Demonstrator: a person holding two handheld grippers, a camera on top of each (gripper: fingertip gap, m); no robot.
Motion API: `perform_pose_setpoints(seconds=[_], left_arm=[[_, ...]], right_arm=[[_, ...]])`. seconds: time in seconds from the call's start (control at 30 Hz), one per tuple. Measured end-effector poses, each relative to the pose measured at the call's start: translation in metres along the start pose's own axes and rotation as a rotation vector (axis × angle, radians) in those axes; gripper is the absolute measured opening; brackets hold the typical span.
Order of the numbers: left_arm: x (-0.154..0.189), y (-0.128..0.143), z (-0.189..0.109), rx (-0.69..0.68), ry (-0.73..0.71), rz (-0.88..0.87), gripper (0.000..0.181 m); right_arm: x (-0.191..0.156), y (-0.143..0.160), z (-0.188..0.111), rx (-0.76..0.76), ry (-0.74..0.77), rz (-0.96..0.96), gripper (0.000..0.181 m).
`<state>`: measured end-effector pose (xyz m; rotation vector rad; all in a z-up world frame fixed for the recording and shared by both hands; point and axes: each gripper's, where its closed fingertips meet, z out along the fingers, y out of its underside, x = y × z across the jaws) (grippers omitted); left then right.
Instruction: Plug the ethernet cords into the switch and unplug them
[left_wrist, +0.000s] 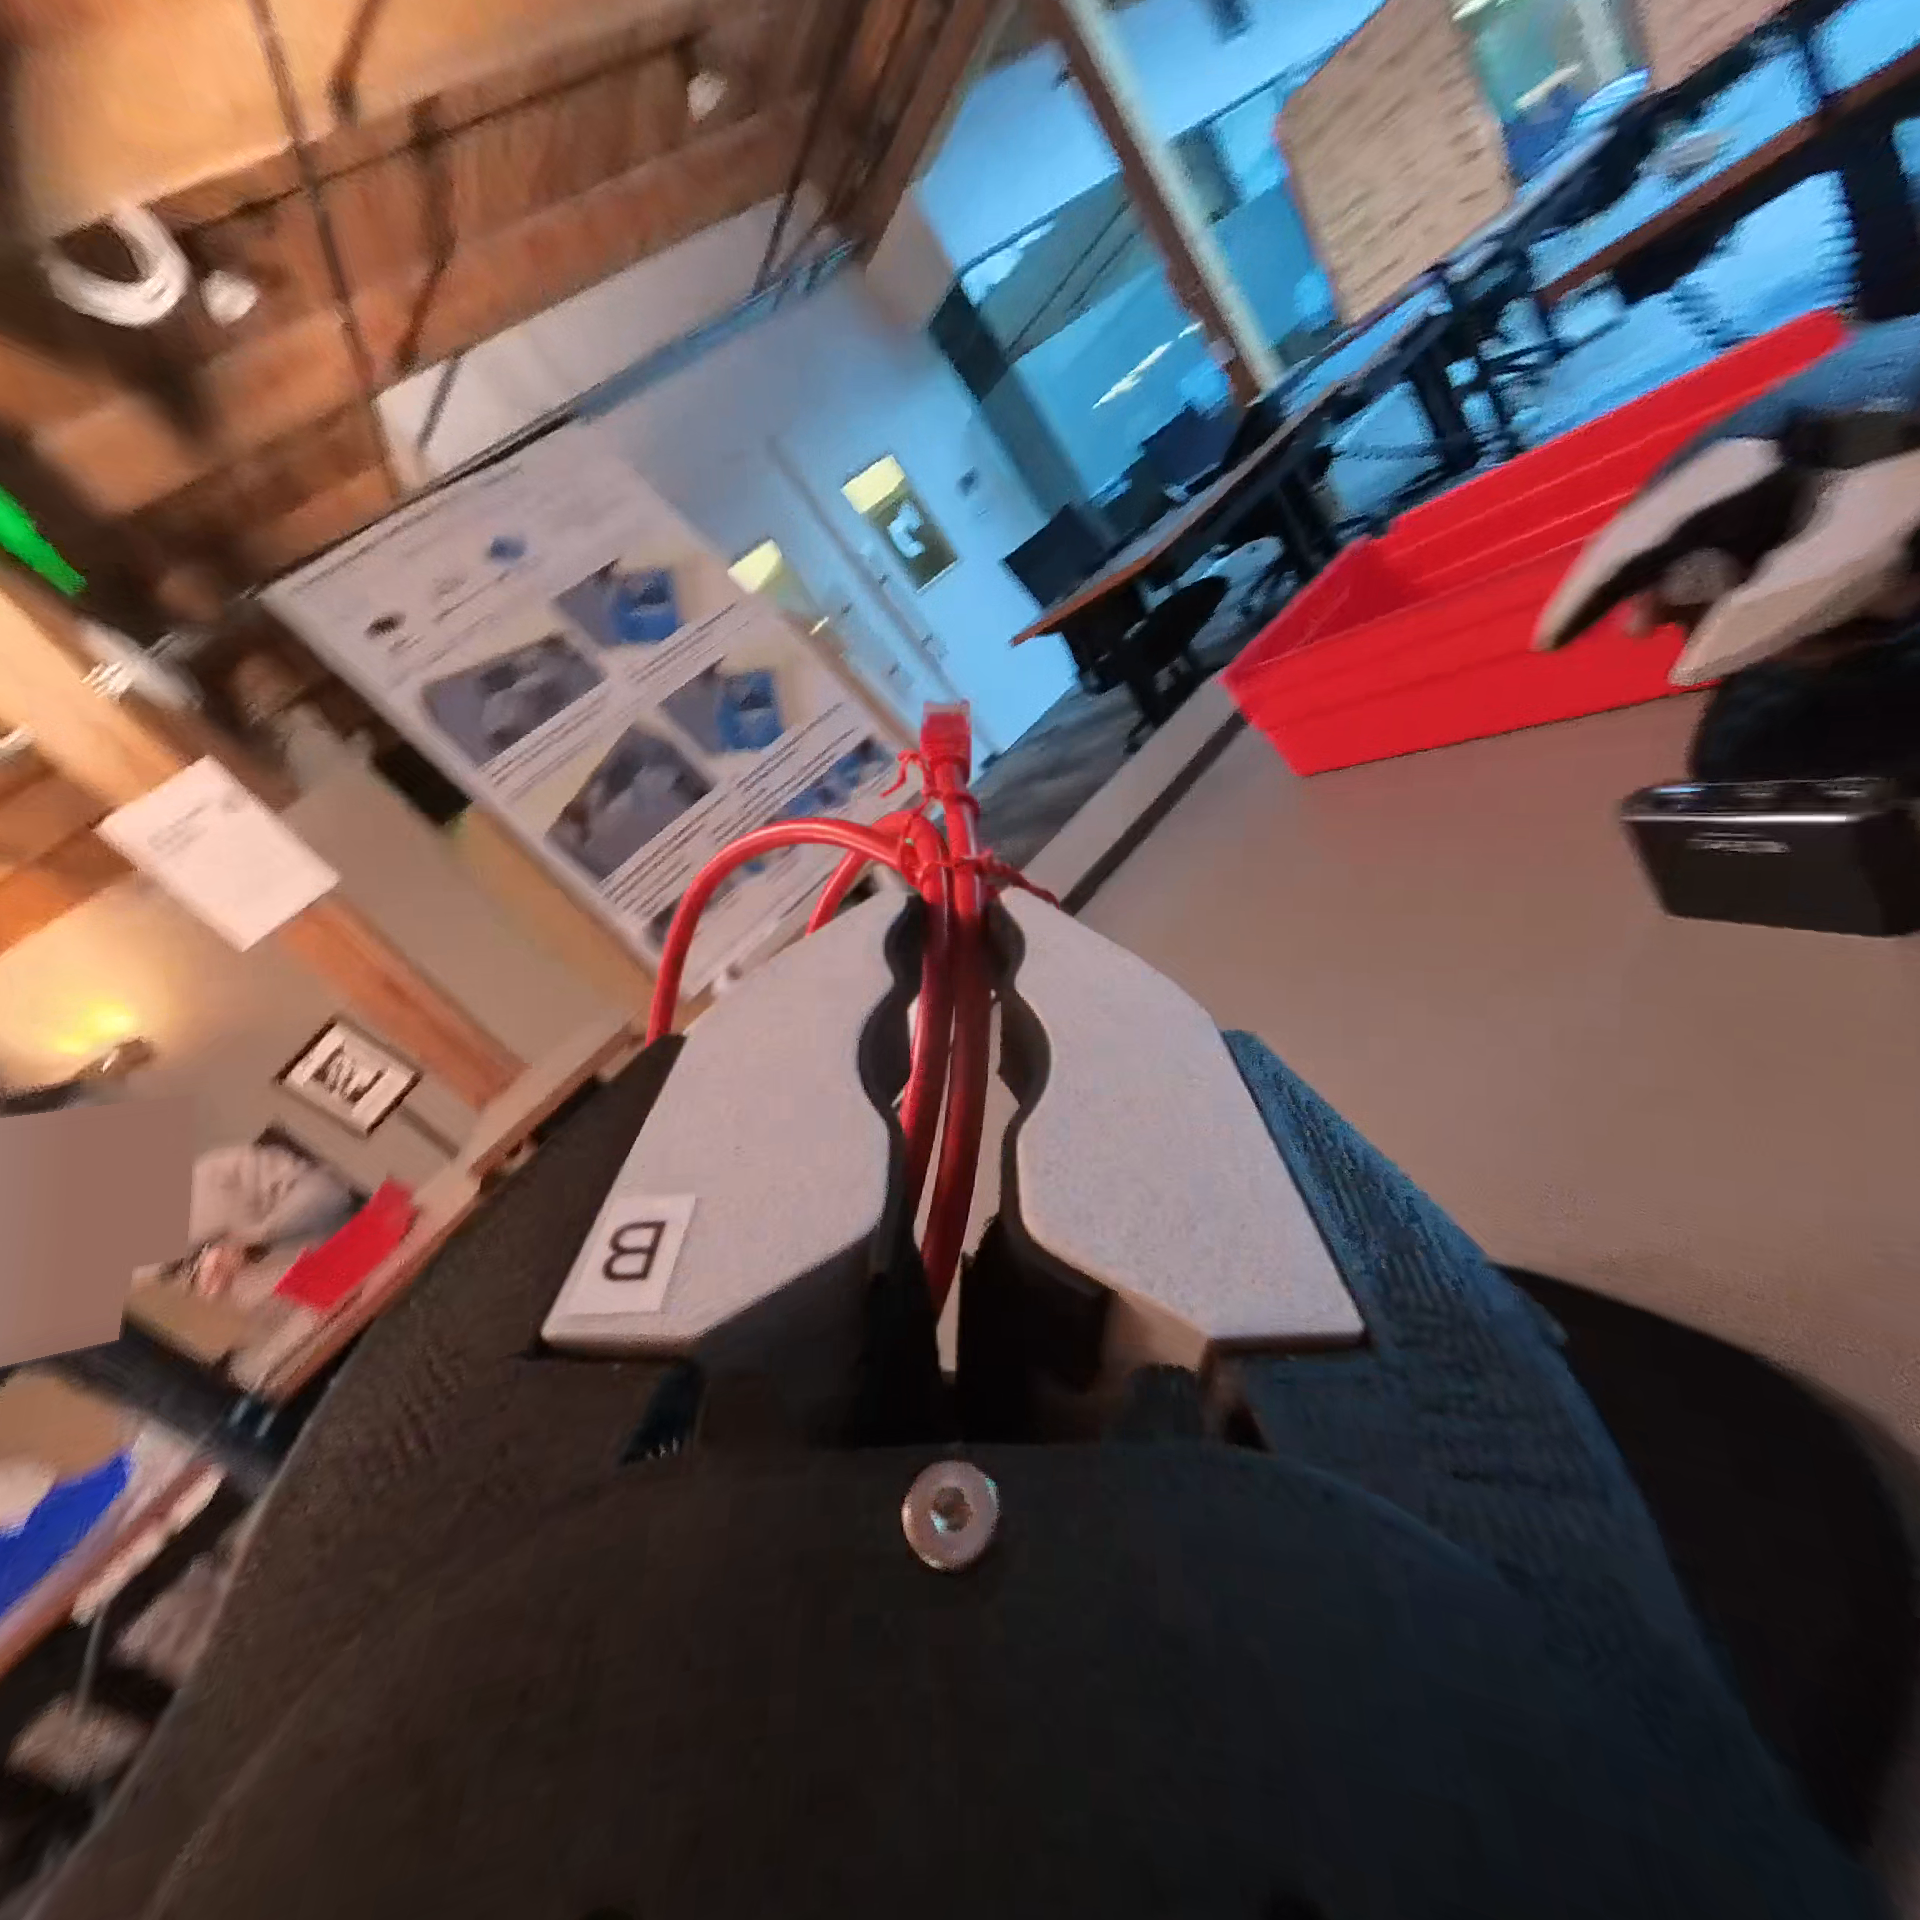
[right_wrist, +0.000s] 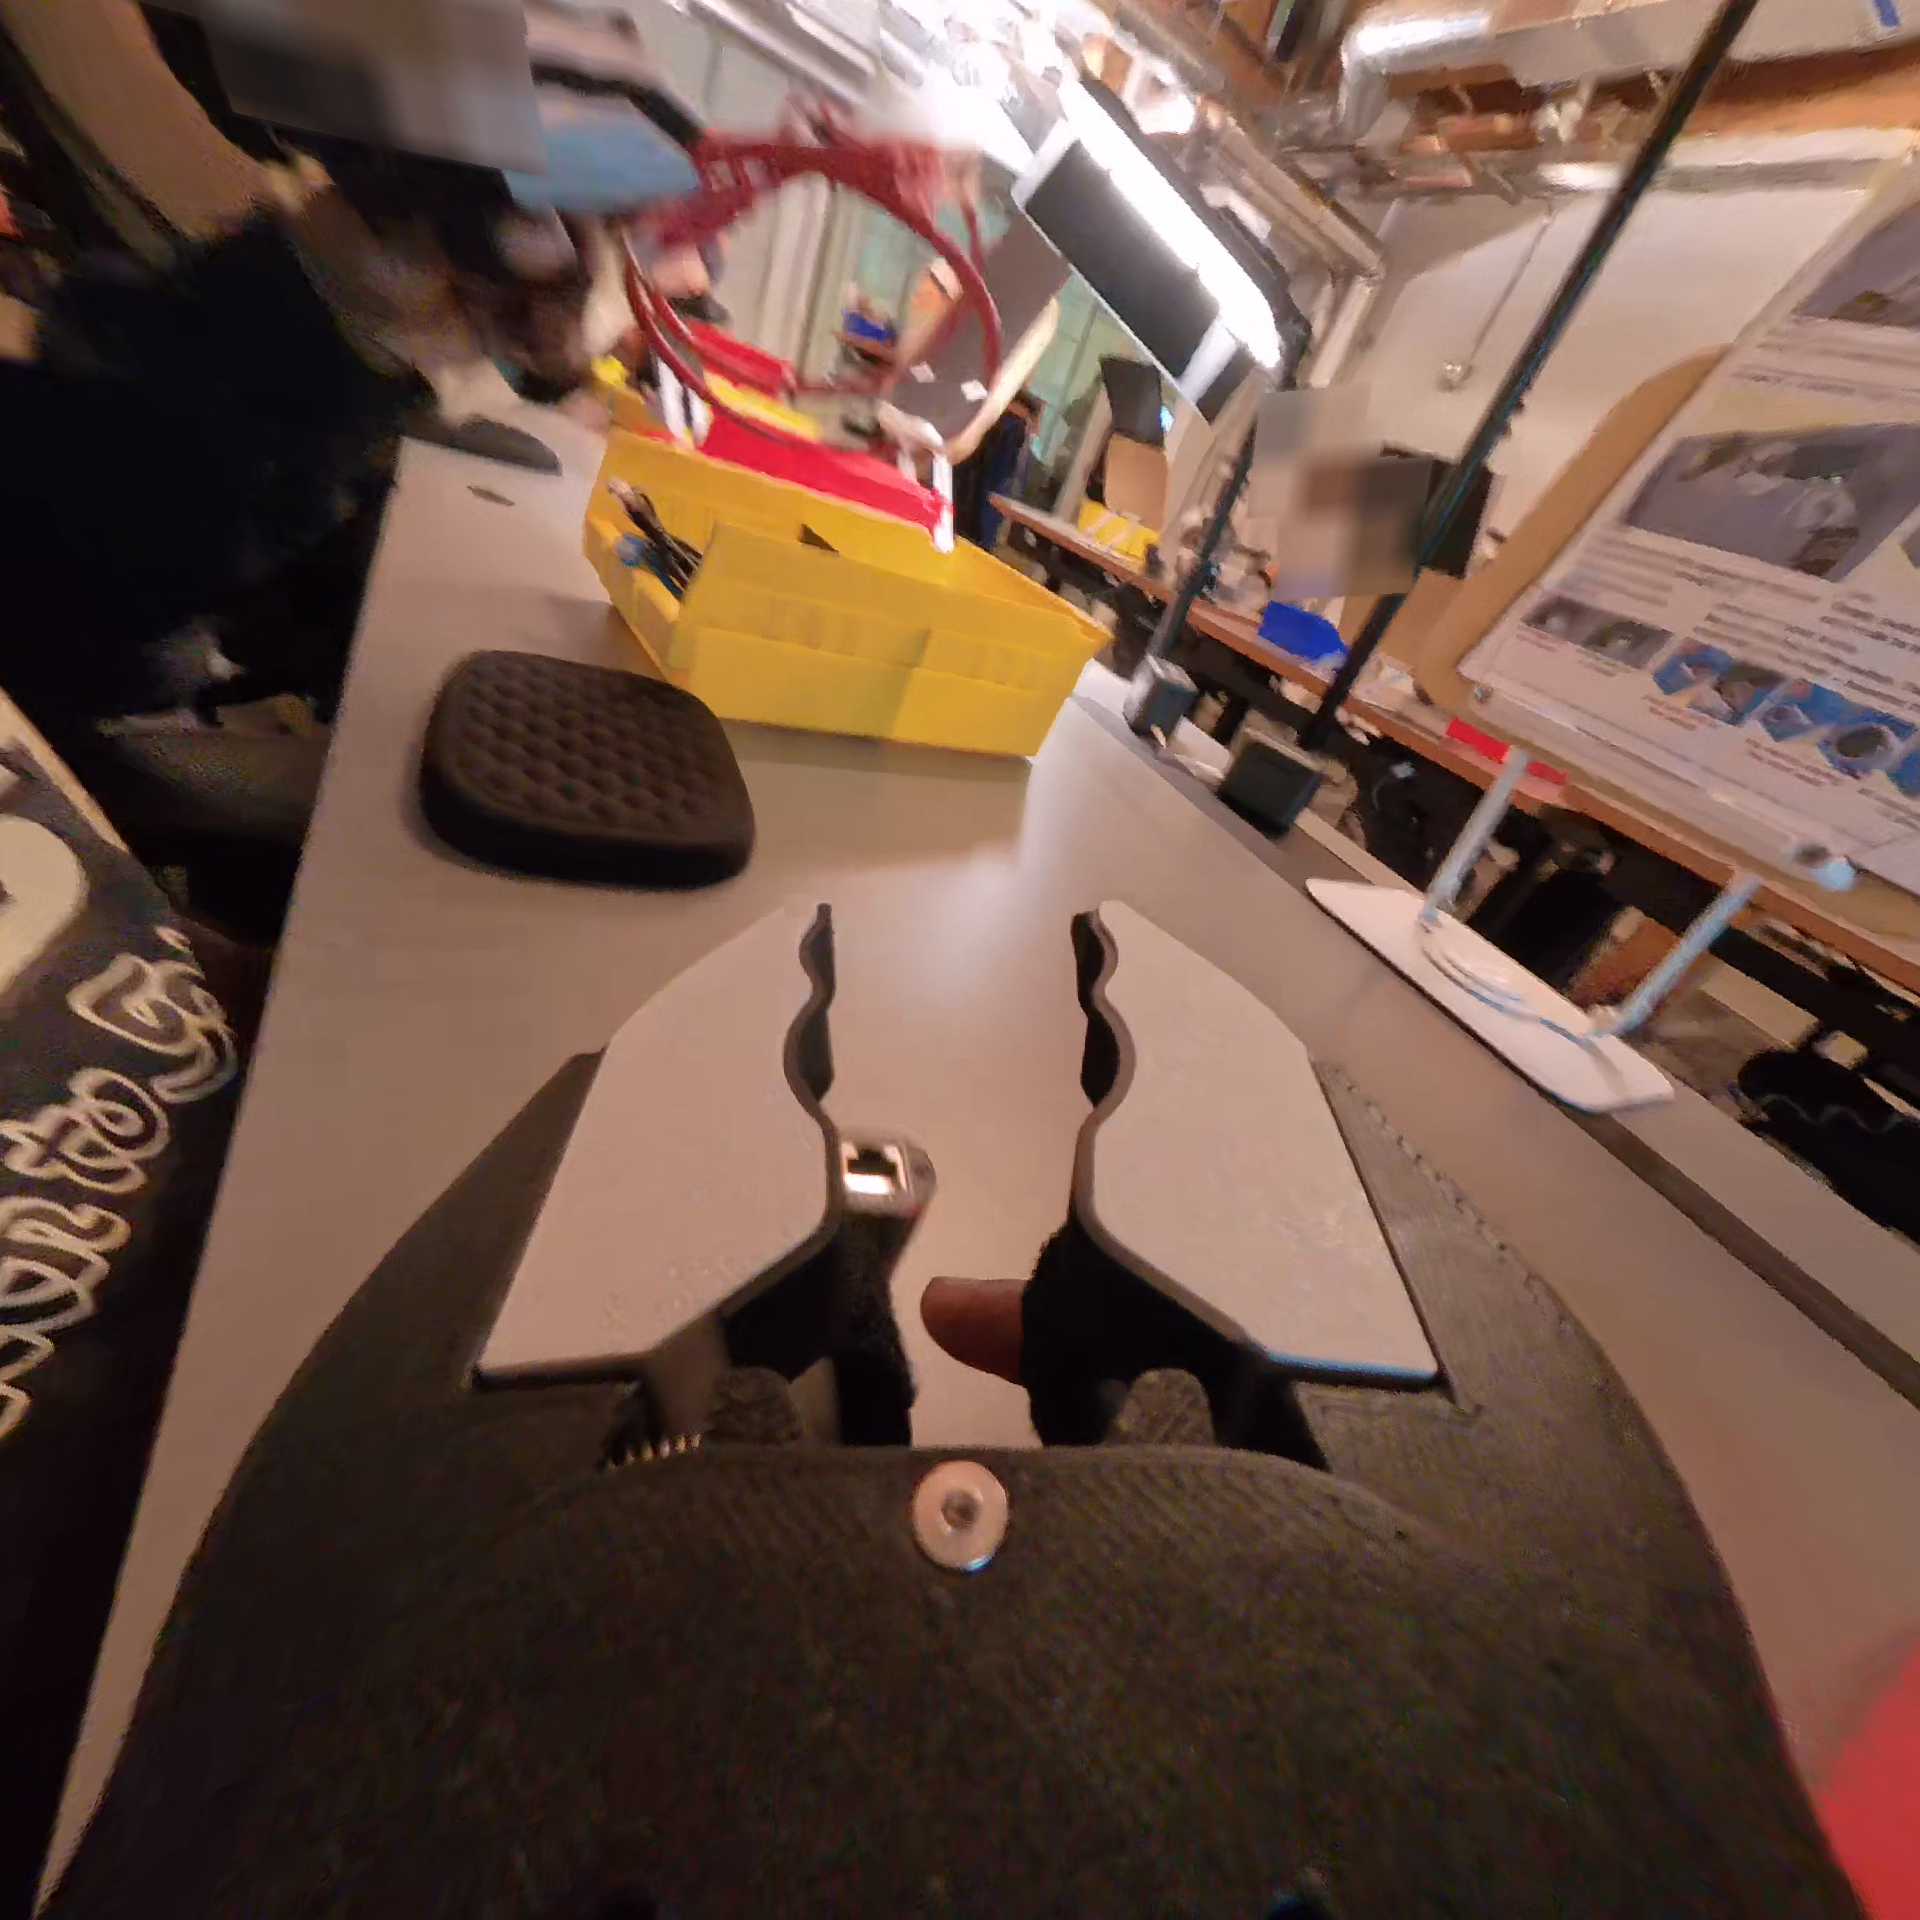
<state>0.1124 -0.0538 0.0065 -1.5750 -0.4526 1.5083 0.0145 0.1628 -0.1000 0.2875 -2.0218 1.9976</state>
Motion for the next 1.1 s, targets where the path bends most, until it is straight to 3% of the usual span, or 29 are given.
perform_pose_setpoints(seconds=[0.17, 0.4, 0.5, 0.53, 0.67, 0.73, 0.83, 1.0, 1.1], left_arm=[[0.075, -0.022, 0.02, 0.113, 0.312, 0.038, 0.011], [0.118, -0.035, 0.024, 0.195, 0.513, -0.023, 0.011], [0.124, -0.038, 0.022, 0.213, 0.562, -0.059, 0.011], [0.126, -0.038, 0.02, 0.211, 0.574, -0.064, 0.011], [0.123, -0.026, 0.019, 0.15, 0.559, -0.021, 0.003], [0.104, -0.018, 0.018, 0.13, 0.483, -0.031, 0.0], [0.083, -0.023, 0.006, 0.191, 0.466, -0.201, 0.003], [0.085, -0.029, 0.008, 0.251, 0.402, -0.248, 0.01], [0.056, -0.011, 0.022, 0.235, 0.16, -0.231, 0.012]], right_arm=[[-0.015, -0.045, 0.016, 0.14, -0.1, -0.09, 0.047], [-0.053, -0.085, 0.046, 0.195, -0.256, -0.284, 0.046], [-0.066, -0.087, 0.056, 0.198, -0.306, -0.32, 0.033], [-0.069, -0.086, 0.058, 0.191, -0.315, -0.326, 0.015], [-0.072, -0.081, 0.055, 0.141, -0.349, -0.298, 0.013], [-0.061, -0.078, 0.047, 0.132, -0.324, -0.263, 0.012], [-0.039, -0.084, 0.039, 0.187, -0.255, -0.108, 0.012], [-0.012, -0.099, 0.047, 0.296, -0.154, 0.172, 0.012], [-0.005, -0.12, 0.039, 0.445, -0.243, 0.42, 0.011]])
